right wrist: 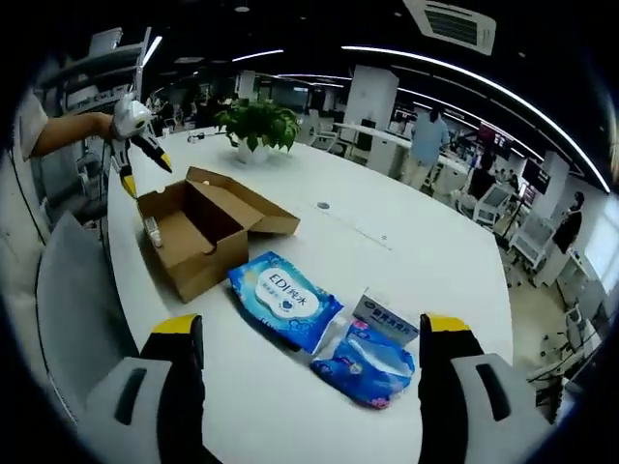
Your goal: Operate the shoe box by opening the lid, removing the specified soft item, and placing it in the target area until the item is outside and the box remains undamaged.
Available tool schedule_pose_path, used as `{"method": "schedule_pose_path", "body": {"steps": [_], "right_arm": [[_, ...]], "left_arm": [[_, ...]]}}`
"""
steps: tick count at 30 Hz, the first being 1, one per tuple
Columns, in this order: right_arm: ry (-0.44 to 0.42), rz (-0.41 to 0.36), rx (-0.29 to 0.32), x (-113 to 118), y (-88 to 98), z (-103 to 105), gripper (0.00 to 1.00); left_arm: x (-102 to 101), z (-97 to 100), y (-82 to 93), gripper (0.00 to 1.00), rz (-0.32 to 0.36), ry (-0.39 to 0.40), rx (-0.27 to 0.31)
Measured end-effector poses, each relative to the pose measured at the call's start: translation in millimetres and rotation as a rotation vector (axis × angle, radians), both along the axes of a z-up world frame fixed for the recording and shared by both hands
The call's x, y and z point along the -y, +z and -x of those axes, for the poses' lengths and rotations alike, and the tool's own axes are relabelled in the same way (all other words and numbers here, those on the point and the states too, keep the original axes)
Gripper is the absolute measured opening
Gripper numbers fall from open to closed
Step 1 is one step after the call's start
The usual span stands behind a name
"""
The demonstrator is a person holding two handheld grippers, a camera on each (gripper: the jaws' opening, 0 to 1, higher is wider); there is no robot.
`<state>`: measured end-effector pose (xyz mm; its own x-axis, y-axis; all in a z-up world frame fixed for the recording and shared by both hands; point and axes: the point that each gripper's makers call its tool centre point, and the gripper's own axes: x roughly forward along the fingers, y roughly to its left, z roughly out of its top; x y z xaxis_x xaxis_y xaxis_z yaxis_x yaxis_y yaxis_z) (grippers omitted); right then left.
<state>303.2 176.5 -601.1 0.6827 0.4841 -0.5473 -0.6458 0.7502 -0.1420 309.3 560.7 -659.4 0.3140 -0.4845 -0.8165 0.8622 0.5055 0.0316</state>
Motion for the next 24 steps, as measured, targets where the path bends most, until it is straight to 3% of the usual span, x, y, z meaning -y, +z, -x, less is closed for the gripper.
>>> {"method": "schedule_pose_path", "body": {"steps": [11, 16, 20, 24], "right_arm": [[-0.009, -0.033, -0.001, -11.2, 2.1, 29.1, 0.93], [-0.013, -0.049, 0.004, -17.6, 5.7, 39.3, 0.94], [-0.01, -0.052, 0.005, -23.1, 6.0, 46.3, 0.94], [-0.009, -0.053, -0.001, -25.1, 2.6, 50.5, 0.94]], "left_arm": [[9.0, -3.0, -25.8, 0.65, -0.122, -0.185, -0.072], [5.3, 4.3, -42.9, 0.64, -0.203, -0.279, -0.122], [5.2, -0.7, -48.1, 0.61, -0.217, -0.291, -0.153], [5.0, -5.6, -53.4, 0.58, -0.274, -0.326, -0.138]]}}
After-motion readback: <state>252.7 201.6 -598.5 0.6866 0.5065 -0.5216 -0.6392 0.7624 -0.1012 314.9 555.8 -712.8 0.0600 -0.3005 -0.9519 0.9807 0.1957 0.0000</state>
